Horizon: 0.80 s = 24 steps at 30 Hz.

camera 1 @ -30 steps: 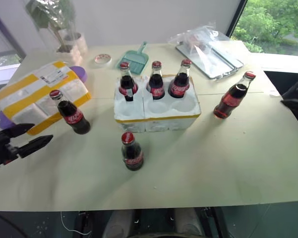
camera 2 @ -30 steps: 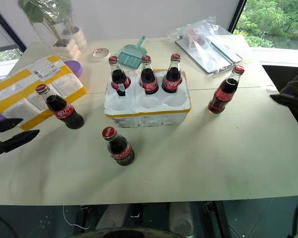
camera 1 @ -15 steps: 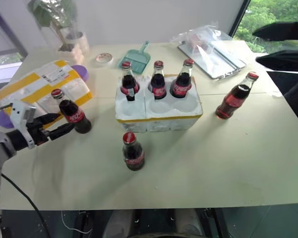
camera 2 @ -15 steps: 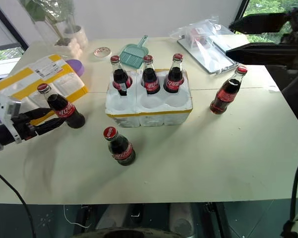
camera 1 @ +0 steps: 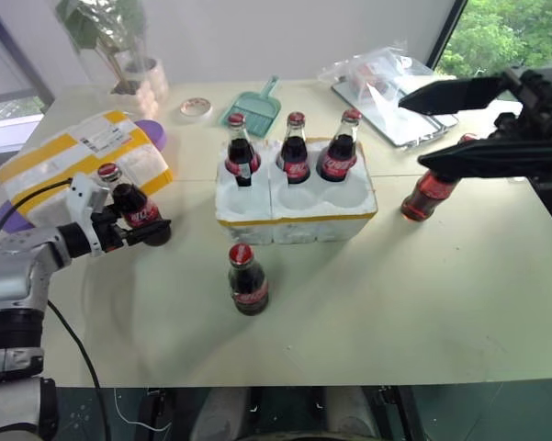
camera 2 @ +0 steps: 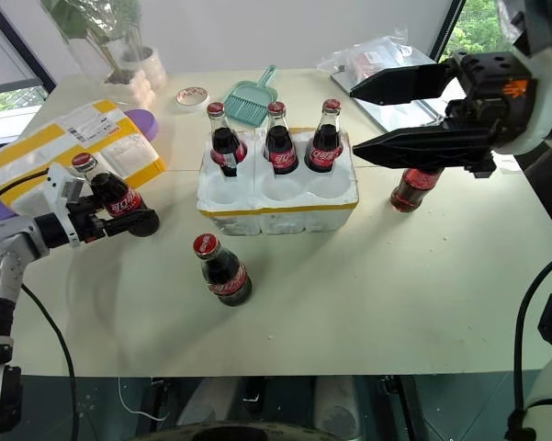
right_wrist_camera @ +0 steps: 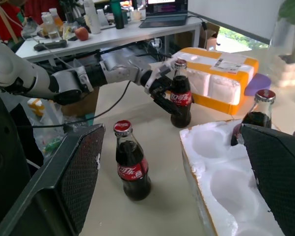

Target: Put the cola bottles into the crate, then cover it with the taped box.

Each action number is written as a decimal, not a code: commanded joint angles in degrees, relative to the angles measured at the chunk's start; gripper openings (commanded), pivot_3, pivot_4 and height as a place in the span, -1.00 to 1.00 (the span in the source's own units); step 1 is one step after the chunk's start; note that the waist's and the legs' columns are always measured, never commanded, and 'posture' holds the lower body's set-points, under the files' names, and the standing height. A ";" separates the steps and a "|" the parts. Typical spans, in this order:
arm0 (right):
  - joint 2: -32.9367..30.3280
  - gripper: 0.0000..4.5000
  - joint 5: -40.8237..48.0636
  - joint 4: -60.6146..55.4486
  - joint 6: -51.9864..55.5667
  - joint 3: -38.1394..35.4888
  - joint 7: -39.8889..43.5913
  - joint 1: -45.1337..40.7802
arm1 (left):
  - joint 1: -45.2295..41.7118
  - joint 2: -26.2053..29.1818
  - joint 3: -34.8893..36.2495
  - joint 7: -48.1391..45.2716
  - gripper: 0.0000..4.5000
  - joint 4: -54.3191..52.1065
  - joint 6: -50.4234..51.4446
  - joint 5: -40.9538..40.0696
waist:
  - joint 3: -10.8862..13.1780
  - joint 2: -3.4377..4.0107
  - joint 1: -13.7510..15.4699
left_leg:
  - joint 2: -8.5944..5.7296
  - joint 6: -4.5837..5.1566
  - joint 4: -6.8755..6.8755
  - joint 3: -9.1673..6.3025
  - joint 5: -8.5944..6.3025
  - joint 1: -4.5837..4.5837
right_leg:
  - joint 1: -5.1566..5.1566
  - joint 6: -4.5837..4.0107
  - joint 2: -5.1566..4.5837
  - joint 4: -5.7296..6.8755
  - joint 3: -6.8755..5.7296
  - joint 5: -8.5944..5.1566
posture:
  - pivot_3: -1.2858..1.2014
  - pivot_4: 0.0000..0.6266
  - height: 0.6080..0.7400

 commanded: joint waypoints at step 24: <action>-0.49 1.00 4.21 -11.73 -3.80 -9.61 -12.43 19.81 | -34.94 -0.73 -9.63 -18.99 0.27 -3.38 18.18 -7.94 | 0.12 -0.61 0.21 | -0.14 0.09 0.88 -0.09 0.01 -0.88 | -0.55 0.14 0.05 0.56 -0.10 0.08 | 0.03 -0.52 0.98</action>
